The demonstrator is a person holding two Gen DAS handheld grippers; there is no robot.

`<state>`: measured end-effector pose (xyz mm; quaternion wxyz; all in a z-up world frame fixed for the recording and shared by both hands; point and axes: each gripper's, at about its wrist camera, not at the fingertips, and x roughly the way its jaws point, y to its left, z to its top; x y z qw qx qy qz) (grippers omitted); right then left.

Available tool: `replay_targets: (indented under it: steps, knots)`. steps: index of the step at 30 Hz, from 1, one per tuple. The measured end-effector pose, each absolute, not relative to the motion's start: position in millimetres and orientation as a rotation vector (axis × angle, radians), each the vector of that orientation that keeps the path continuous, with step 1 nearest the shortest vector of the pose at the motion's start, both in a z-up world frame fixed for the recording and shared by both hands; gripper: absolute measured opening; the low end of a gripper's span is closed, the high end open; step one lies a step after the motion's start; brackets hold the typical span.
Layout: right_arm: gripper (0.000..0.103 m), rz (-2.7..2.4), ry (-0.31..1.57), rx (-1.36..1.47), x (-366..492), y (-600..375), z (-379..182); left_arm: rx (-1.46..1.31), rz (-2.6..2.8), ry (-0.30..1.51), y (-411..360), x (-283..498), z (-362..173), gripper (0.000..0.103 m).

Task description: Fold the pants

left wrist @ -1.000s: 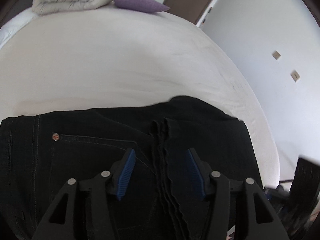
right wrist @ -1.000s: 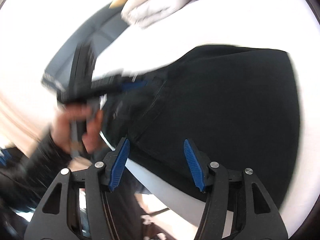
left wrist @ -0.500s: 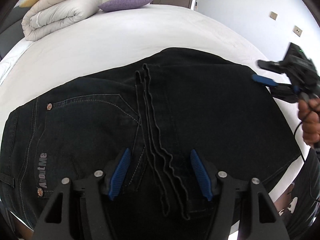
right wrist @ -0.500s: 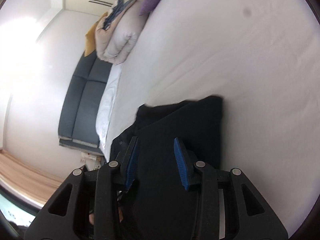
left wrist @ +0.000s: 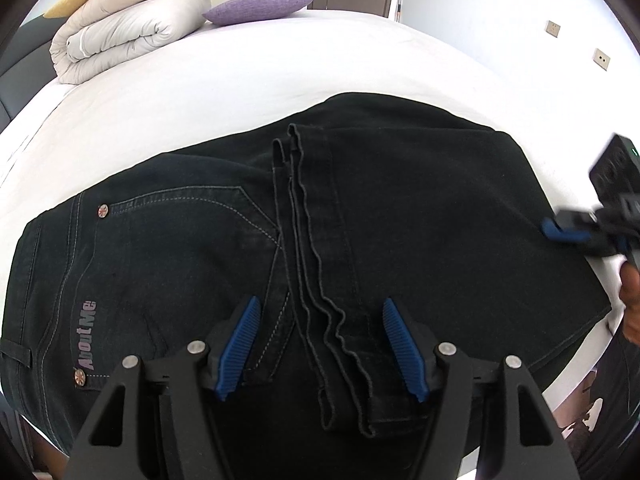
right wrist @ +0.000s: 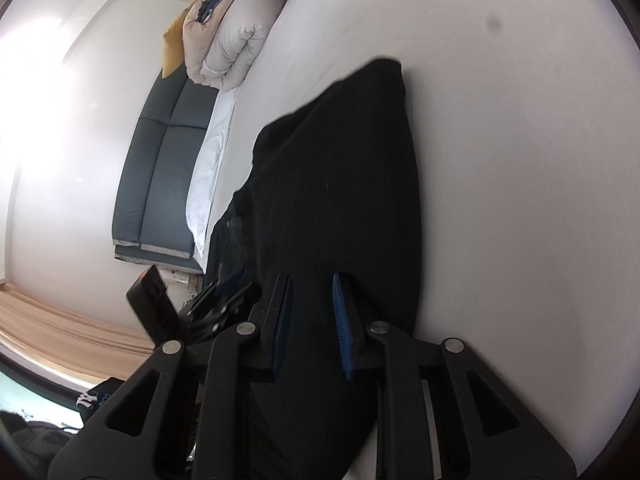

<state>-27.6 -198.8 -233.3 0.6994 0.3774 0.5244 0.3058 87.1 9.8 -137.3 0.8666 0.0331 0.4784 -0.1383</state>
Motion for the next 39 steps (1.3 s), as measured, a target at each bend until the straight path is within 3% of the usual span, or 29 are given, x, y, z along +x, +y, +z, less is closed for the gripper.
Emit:
replay_targets:
  steps: [14, 19, 23, 25, 26, 27, 28, 30, 36, 38, 39]
  knots:
    - [0.019, 0.699, 1.214, 0.829, -101.2, -185.8, -223.2, 0.055, -0.286, 0.993, 15.6, 86.1, -138.5, 0.067]
    - [0.002, 0.659, 1.216, 0.813, -107.0, -186.3, -226.3, 0.040, -0.286, 0.989, 19.9, 85.1, -138.6, 0.067]
    - [0.003, 0.643, 1.208, 0.785, -109.2, -184.3, -220.0, -0.058, -0.289, 0.979, 34.1, 82.3, -128.1, 0.066]
    - [0.009, 0.639, 1.183, 0.750, -110.6, -182.6, -204.9, -0.205, -0.267, 0.935, 59.7, 68.3, -113.9, 0.066]
    - [0.009, 0.653, 1.163, 0.755, -109.7, -180.4, -195.7, -0.280, -0.245, 0.897, 75.2, 58.8, -107.2, 0.071]
    - [0.009, 0.681, 1.136, 0.768, -108.2, -179.3, -188.2, -0.389, -0.212, 0.843, 98.7, 45.0, -100.8, 0.087]
    - [0.009, 0.706, 1.110, 0.775, -105.6, -176.2, -181.4, -0.461, -0.186, 0.810, 115.1, 35.8, -98.8, 0.096]
    - [0.009, 0.743, 1.084, 0.769, -97.6, -166.4, -172.8, -0.647, -0.088, 0.728, 161.4, 10.9, -98.6, 0.101]
    - [0.027, 0.793, 1.133, 0.733, -66.7, -120.4, -176.2, -0.999, 0.039, 0.576, 251.7, -27.5, -110.3, 0.101]
    - [0.049, 0.817, 1.135, 0.731, -57.6, -107.7, -175.3, -1.095, 0.063, 0.563, 268.9, -32.3, -121.9, 0.101]
    - [0.065, 0.819, 1.131, 0.735, -53.5, -100.6, -172.5, -1.141, 0.067, 0.567, 274.9, -32.2, -130.1, 0.100]
